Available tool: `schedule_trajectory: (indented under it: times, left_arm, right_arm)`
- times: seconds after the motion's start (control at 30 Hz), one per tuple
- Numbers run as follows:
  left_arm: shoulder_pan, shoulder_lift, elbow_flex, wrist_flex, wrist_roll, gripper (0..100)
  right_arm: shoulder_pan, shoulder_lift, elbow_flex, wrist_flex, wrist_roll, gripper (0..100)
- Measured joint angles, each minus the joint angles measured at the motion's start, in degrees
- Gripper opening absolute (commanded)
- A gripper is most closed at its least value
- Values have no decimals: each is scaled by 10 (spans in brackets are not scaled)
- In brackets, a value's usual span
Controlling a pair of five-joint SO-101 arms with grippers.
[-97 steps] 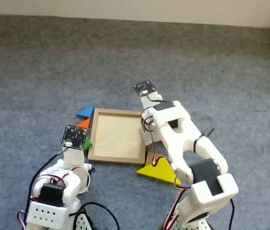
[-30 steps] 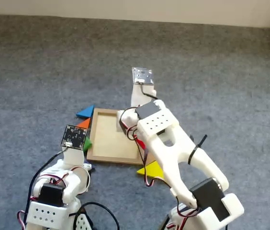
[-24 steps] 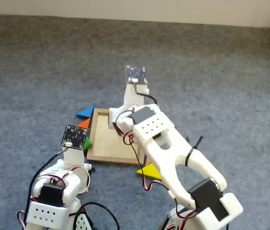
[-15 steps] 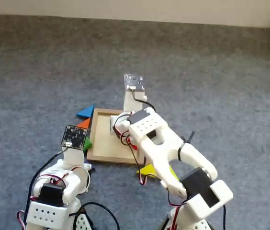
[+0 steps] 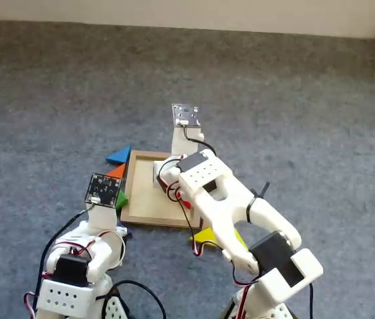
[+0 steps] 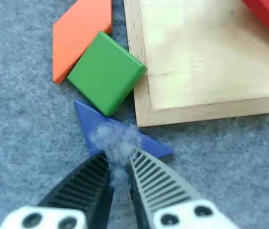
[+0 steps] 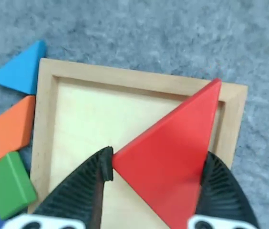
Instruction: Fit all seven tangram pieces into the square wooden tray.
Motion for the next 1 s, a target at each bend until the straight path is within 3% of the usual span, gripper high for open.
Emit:
schedule_trajectory:
  times: [0.13, 0.73, 1.0]
  left_arm:
    - [0, 0, 0, 0, 0, 17]
    - [0, 0, 0, 0, 0, 17]
    - [0, 0, 0, 0, 0, 17]
  right_arm:
    - [-1, 0, 0, 10, 0, 287]
    - [-1, -3, -13, 62, 0, 286]
    - [-1, -95, -12, 66, 79, 121]
